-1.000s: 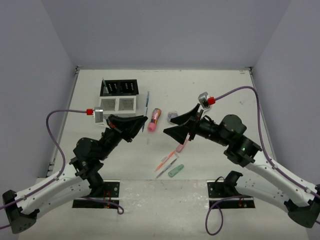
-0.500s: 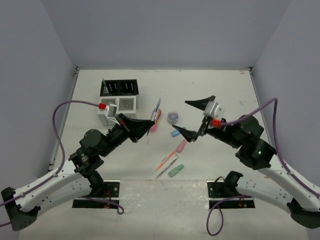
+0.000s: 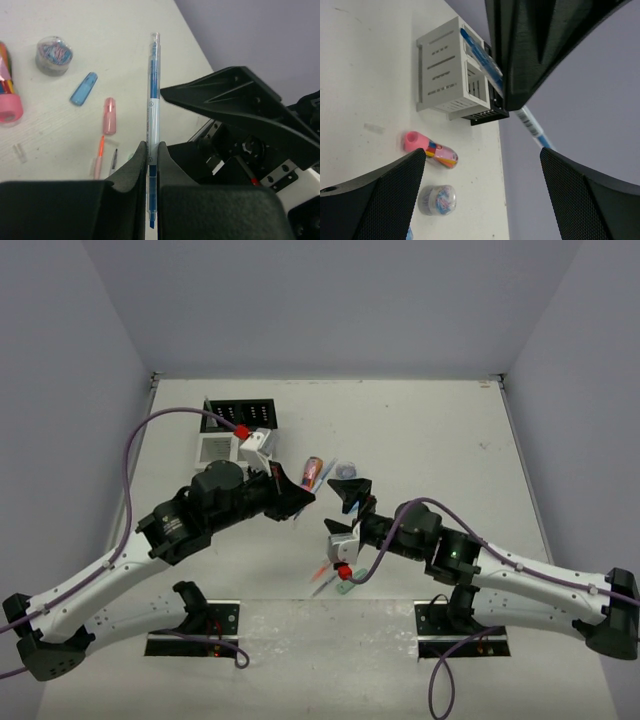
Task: Sort the stationery into containers
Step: Pick up the pen cap from the center of the board.
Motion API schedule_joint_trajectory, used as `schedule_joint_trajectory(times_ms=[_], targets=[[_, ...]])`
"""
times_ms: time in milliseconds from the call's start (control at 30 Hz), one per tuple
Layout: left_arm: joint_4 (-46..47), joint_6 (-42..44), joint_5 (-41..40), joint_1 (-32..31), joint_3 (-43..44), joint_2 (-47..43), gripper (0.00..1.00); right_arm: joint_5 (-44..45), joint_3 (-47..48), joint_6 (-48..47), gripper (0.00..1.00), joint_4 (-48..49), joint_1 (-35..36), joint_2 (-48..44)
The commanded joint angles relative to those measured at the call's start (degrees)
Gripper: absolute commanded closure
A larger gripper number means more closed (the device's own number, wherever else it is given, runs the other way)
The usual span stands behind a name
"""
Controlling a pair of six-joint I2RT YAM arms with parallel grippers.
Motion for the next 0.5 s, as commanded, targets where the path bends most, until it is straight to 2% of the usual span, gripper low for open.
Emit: schedule_joint_trajectory(times_ms=[0,200,267,367,433,467], targets=[[-4.7,2.5,-0.7,0.0,1.8,-1.7,1.00,6.2,-1.8,-4.9,0.01,13.3,1.2,-1.3],[3.7,3.0,2.8,0.0,-3.1,-6.2,1.00,1.6,-2.9,3.5,0.02,15.5,1.3,-7.8],[8.2,3.1,4.7,0.0,-5.7,-7.9,1.00,1.9,-0.3,17.8,0.01,14.6,1.3,-8.9],[17.8,4.1,6.8,0.0,-11.2,-11.4,1.00,9.2,4.9,33.0,0.04,11.7,0.8,-8.4],[24.1,5.7,6.6,0.0,-14.4,-13.7,1.00,9.7,10.8,52.9,0.06,4.5,-0.3,-7.5],[27.3,6.1,6.1,0.0,-16.2,-14.7,1.00,8.0,13.0,59.6,0.07,0.8,-0.8,-7.2]])
